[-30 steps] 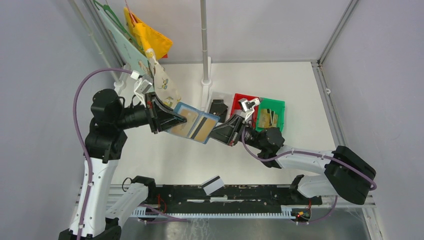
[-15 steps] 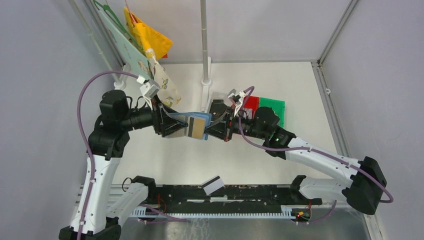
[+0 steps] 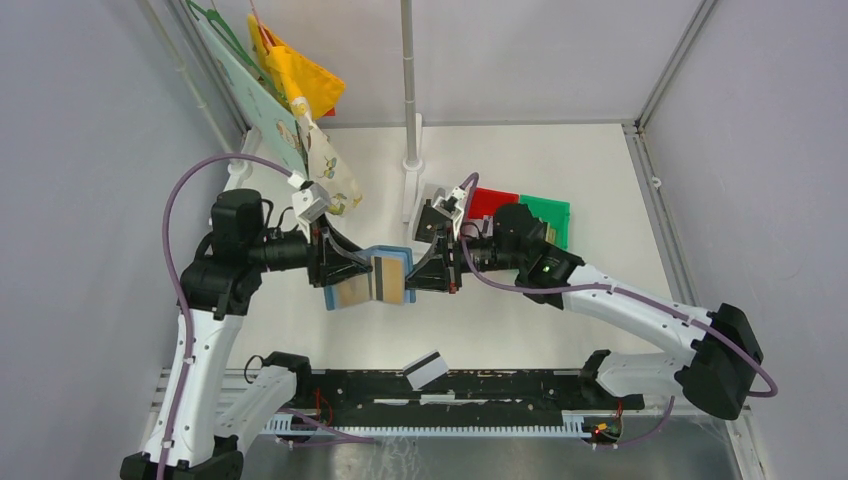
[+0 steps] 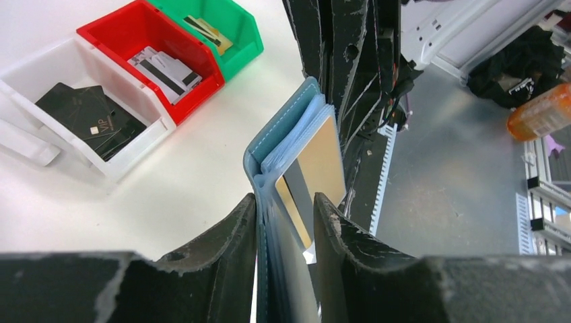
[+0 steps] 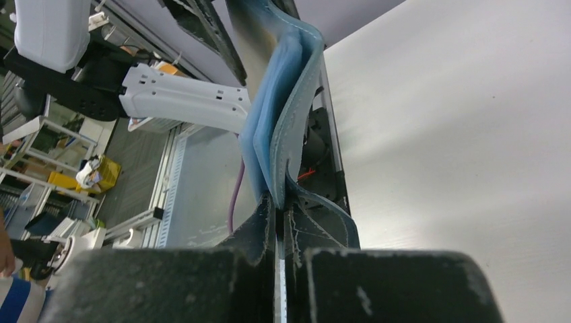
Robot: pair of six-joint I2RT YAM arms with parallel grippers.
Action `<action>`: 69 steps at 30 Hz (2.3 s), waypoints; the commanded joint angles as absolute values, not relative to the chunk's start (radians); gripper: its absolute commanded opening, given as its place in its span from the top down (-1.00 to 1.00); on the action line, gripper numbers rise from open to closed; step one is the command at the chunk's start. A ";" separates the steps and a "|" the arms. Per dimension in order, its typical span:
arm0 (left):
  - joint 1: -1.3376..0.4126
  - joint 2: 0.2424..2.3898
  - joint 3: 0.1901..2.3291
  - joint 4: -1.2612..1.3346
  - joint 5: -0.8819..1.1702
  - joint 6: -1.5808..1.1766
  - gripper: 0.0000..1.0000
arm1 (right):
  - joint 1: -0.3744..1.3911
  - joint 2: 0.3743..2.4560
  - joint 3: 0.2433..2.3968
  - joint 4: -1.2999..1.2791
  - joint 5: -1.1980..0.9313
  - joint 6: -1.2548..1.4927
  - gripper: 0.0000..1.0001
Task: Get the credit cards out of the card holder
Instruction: Remove the credit card from the card holder.
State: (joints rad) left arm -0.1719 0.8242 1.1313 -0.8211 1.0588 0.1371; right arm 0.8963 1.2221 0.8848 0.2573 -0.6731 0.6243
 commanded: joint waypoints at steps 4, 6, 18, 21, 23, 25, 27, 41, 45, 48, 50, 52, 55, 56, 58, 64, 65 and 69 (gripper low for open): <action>-0.180 0.866 1.191 -1.066 1.241 0.379 0.20 | 0.900 1.256 1.078 0.236 -0.744 0.531 1.00; -0.180 0.866 1.195 -1.076 1.250 0.386 0.33 | 0.900 1.270 1.113 0.206 -0.756 0.511 1.00; -0.179 0.793 1.184 -0.705 1.038 0.042 0.96 | 0.870 1.158 0.908 0.398 -0.587 0.646 -0.06; -0.180 0.761 1.160 -0.588 0.982 -0.106 0.97 | 0.870 1.134 0.822 0.544 -0.560 0.722 -0.20; -0.180 0.760 1.156 -0.551 0.945 -0.183 0.96 | 0.871 1.119 0.779 0.628 -0.545 0.763 -0.26; -0.180 0.766 1.160 -0.537 0.936 -0.242 0.96 | 0.870 1.103 0.735 0.727 -0.520 0.809 -0.32; -0.179 0.769 1.160 -0.526 0.934 -0.281 0.96 | 0.869 1.086 0.693 0.820 -0.497 0.848 -0.37; -0.179 0.767 1.170 -0.457 0.958 -0.411 0.97 | 0.873 1.076 0.632 1.044 -0.448 0.933 -0.65; -0.180 0.768 1.173 -0.449 0.965 -0.431 0.96 | 0.891 1.108 0.681 0.981 -0.438 0.892 -0.63; -0.180 0.768 1.173 -0.440 0.967 -0.446 0.96 | 0.918 1.128 0.709 0.954 -0.407 0.857 -0.53; -0.179 0.769 1.171 -0.434 0.969 -0.454 0.96 | 0.923 1.142 0.729 0.939 -0.391 0.850 -0.34; -0.179 0.768 1.168 -0.434 0.976 -0.457 0.97 | 0.923 1.148 0.739 0.935 -0.381 0.846 0.09; -0.180 0.760 1.154 -0.447 0.987 -0.445 0.86 | 0.923 1.141 0.760 0.890 -0.385 0.820 0.81; -0.180 0.756 1.151 -0.459 0.997 -0.426 0.58 | 0.924 1.136 0.781 0.834 -0.392 0.798 0.98; -0.180 0.756 1.160 -0.515 1.025 -0.339 -0.13 | 0.920 1.129 0.839 0.685 -0.420 0.718 1.00; -0.179 0.800 1.287 -0.862 1.046 0.184 -0.72 | 0.906 1.171 1.054 0.212 -0.575 0.460 1.00; -0.180 0.812 1.307 -0.934 1.047 0.263 -0.73 | 0.907 1.180 1.085 0.150 -0.599 0.418 1.00; -0.179 0.839 1.355 -1.059 1.055 0.442 -0.71 | 0.904 1.224 1.188 -0.065 -0.708 0.273 1.00</action>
State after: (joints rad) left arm -0.1772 0.8200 1.2877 -0.8677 1.0115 0.1158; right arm 0.9058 1.1904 1.0824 0.2062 -0.5755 0.4767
